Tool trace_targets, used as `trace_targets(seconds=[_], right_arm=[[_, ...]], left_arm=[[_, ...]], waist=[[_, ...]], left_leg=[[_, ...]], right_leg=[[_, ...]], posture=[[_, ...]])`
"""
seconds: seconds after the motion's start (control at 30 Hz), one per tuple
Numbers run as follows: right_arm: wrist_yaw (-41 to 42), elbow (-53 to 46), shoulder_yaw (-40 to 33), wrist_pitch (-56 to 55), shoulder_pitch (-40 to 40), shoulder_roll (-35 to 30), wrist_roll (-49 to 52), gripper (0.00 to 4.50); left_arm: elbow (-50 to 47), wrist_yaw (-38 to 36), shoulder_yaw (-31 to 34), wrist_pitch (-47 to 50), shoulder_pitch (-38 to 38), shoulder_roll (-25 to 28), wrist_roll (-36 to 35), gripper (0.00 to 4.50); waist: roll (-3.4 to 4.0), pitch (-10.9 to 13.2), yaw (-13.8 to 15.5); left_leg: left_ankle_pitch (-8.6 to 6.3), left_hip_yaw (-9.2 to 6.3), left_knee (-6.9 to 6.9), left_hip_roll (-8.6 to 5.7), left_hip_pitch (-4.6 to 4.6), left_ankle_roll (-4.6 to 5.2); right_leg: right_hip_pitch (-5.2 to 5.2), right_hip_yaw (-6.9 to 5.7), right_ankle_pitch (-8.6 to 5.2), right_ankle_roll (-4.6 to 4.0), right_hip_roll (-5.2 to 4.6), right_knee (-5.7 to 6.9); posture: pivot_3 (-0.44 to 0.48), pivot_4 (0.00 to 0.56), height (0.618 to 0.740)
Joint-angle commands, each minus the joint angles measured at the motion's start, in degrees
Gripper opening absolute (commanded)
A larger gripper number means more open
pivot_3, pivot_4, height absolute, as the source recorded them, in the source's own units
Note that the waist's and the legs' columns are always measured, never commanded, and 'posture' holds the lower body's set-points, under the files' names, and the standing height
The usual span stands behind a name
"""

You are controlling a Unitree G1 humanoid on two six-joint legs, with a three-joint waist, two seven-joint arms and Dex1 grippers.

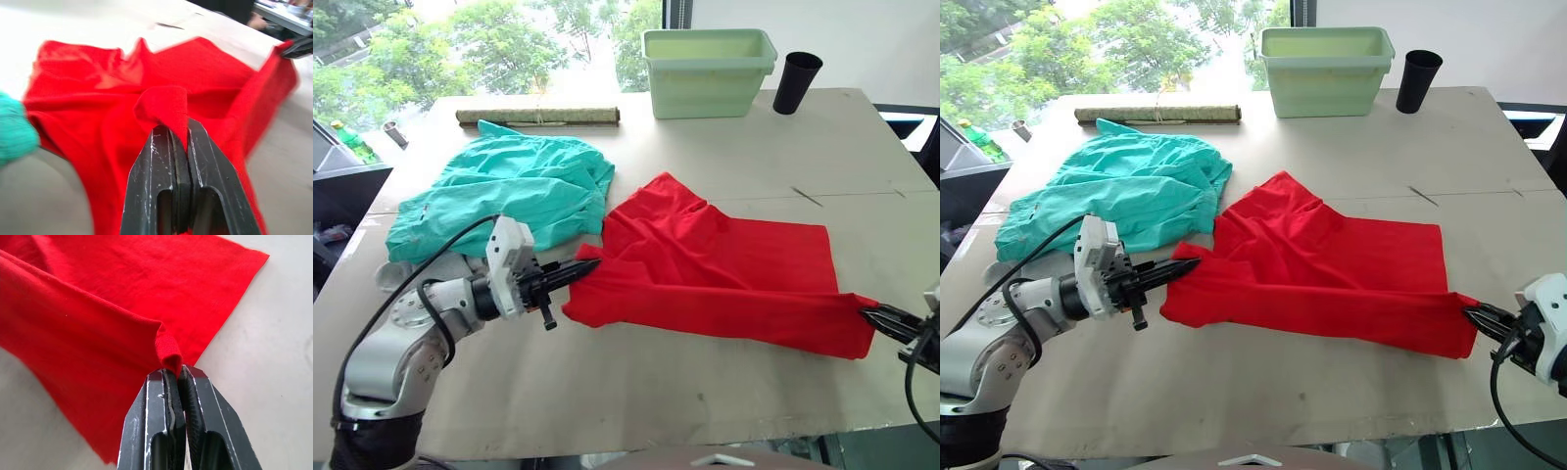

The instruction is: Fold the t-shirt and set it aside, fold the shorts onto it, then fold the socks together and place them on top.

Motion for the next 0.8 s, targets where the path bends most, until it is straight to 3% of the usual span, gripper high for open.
trace_targets(seconds=[0.03,0.1,0.27,0.47,0.53,0.67,0.8], right_arm=[[-0.2,-1.6,0.2,-1.1,0.0,0.8,0.9,0.08],[0.4,-2.8,-0.1,-0.6,0.6,1.1,2.6,0.08],[0.6,-2.1,1.2,-0.4,2.3,-0.2,1.2,0.08],[7.8,-5.8,-0.6,2.6,10.0,-2.6,6.1,0.08],[8.5,-6.5,-3.5,5.2,10.7,-1.9,11.1,0.08],[5.6,-3.4,-2.8,3.4,9.5,-1.7,7.9,0.08],[2.4,-1.7,-0.3,3.0,7.1,-1.4,5.3,0.08]], left_arm=[[-0.6,-1.4,-1.0,-3.7,0.0,-0.4,1.6,0.0],[-0.6,-1.1,-0.5,-2.1,-0.4,-0.7,-0.2,0.0],[3.8,-5.6,-4.5,-6.2,2.7,3.4,7.5,0.0],[0.6,-18.7,0.3,4.4,9.1,11.5,-5.7,0.0],[0.5,-19.8,2.3,6.9,9.9,13.1,-8.6,0.0],[6.2,-12.4,-1.0,-0.2,2.2,8.4,0.0,0.0],[8.4,-10.6,-4.1,-3.1,-1.2,5.6,4.1,0.0]], waist=[[0.0,0.0,0.1],[0.0,0.0,0.1],[0.02,0.0,0.1],[-0.03,0.0,0.3],[0.01,0.0,0.4],[0.11,0.0,0.9],[0.03,0.0,0.7]], left_leg=[[0.0,0.0,0.01,0.0,0.0,0.0],[-0.01,0.0,0.03,0.0,0.01,0.02],[-0.15,-0.01,0.03,0.0,0.03,0.25],[-0.18,-0.04,0.0,0.01,-0.05,0.28],[-0.19,-0.07,-0.03,0.02,-0.03,0.29],[-0.2,-0.06,0.01,0.01,-0.02,0.31],[-0.2,-0.05,0.02,0.01,-0.02,0.32]], right_leg=[[0.0,0.0,0.0,0.0,0.0,0.0],[-0.02,0.0,0.0,0.0,-0.01,0.0],[-0.02,0.0,0.0,0.01,0.0,0.0],[-0.12,0.0,-0.01,0.0,-0.02,-0.03],[-0.11,0.0,-0.02,0.01,-0.02,-0.05],[-0.06,0.01,-0.02,0.02,-0.07,-0.09],[-0.04,0.01,-0.01,0.02,-0.07,-0.13]], posture=[[0.0,0.15,0.727],[0.0,0.15,0.727],[0.0,0.15,0.727],[0.0,0.15,0.727],[0.0,0.15,0.727],[0.0,0.15,0.727],[0.0,0.15,0.727]])
